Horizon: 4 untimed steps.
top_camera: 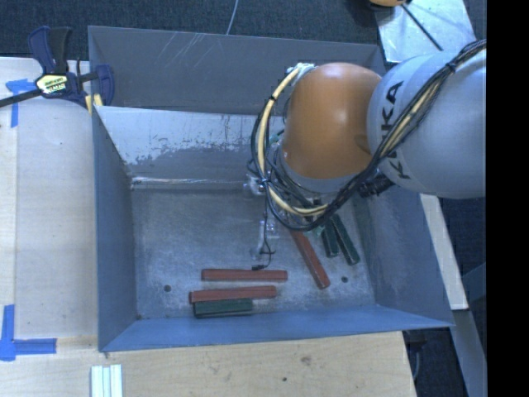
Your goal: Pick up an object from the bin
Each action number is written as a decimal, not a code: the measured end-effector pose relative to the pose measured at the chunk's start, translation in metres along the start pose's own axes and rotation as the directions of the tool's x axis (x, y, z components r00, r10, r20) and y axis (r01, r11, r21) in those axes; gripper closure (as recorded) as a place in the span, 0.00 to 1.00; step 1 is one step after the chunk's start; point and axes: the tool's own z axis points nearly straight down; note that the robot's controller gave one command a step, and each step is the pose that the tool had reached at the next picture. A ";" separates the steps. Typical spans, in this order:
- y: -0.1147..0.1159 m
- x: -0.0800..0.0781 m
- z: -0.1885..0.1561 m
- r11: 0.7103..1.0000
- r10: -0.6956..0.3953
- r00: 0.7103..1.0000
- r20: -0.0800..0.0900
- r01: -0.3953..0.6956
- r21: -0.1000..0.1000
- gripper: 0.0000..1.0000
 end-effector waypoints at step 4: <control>0.029 0.034 0.110 0.992 -0.124 0.992 0.010 0.124 -0.002 1.00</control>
Offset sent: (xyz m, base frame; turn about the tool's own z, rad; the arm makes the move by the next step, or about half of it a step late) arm -0.0557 0.0631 -0.0979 0.0022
